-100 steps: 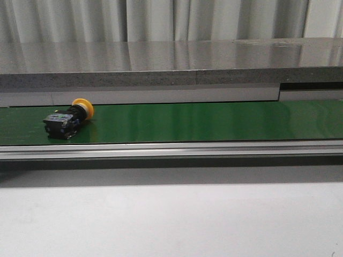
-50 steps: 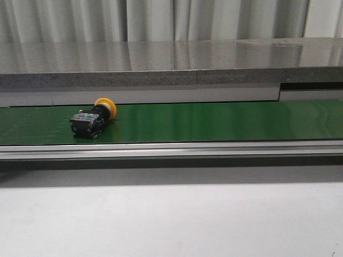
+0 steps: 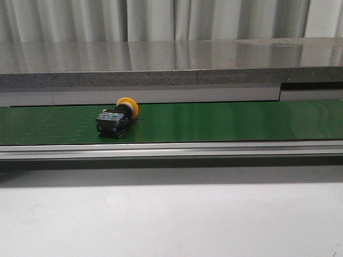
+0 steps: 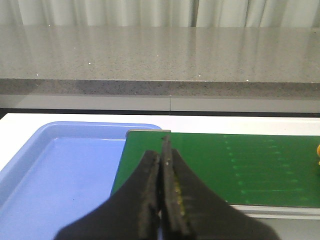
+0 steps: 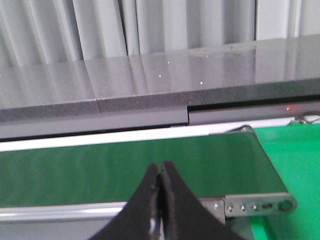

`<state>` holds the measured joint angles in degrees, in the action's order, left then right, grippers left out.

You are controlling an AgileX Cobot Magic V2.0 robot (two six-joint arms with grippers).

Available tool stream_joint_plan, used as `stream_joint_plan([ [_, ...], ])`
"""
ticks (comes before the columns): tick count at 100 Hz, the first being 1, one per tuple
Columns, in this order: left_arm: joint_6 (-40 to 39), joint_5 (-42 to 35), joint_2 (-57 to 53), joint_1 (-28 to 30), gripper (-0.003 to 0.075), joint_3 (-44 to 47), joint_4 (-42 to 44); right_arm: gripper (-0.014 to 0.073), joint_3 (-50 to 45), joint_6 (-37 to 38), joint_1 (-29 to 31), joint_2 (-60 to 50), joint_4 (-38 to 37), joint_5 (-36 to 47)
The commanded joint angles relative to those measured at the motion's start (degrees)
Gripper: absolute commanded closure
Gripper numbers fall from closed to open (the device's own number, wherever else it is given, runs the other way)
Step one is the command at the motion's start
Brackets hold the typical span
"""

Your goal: Move button from left to right

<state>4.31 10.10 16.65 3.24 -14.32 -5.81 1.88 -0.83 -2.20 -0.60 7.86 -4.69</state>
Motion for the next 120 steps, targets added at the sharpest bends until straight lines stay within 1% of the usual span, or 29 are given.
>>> stream_joint_plan([
  [1,-0.1,-4.2,0.3,-0.4,0.0741,-1.5,-0.5,0.0661,5.7,0.0,-0.2,1.5,-0.5,2.5],
  [13,-0.1,-4.2,0.3,-0.4,0.0741,-1.5,-0.5,0.0661,12.2,0.0,-0.2,6.8,-0.5,-2.2],
  [28,-0.1,-4.2,0.3,-0.4,0.0741,-1.5,-0.5,0.0661,21.0,0.0,-0.2,17.0,-0.5,-8.1],
  [48,-0.1,-4.2,0.3,-0.4,0.0741,-1.5,-0.5,0.0661,32.3,0.0,-0.2,32.5,-0.4,-21.0],
  [61,-0.1,-4.2,0.3,-0.4,0.0741,-1.5,-0.5,0.0661,39.0,0.0,-0.2,42.3,2.7,-28.1],
  [68,-0.1,-4.2,0.3,-0.4,0.0741,-1.5,-0.5,0.0661,41.6,0.0,-0.2,46.4,4.4,-29.6],
  [79,-0.1,-4.2,0.3,-0.4,0.0741,-1.5,-0.5,0.0661,43.5,0.0,-0.2,51.9,6.8,-29.1],
  [100,-0.1,-4.2,0.3,-0.4,0.0741,-1.5,-0.5,0.0653,43.8,0.0,-0.2,58.4,7.1,-28.1],
  [105,-0.1,-4.2,0.3,-0.4,0.0741,-1.5,-0.5,0.0624,43.8,0.0,-0.2,59.2,7.1,-28.3],
  [110,-0.1,-4.2,0.3,-0.4,0.0741,-1.5,-0.5,0.0573,43.8,0.0,-0.2,59.7,7.1,-28.5],
  [117,-0.1,-4.2,0.3,-0.4,0.0741,-1.5,-0.5,0.0461,43.8,0.0,-0.2,59.9,7.1,-28.6],
  [120,-0.1,-4.2,0.3,-0.4,0.0741,-1.5,-0.5,0.0393,43.8,0.0,-0.2,59.9,7.0,-28.6],
])
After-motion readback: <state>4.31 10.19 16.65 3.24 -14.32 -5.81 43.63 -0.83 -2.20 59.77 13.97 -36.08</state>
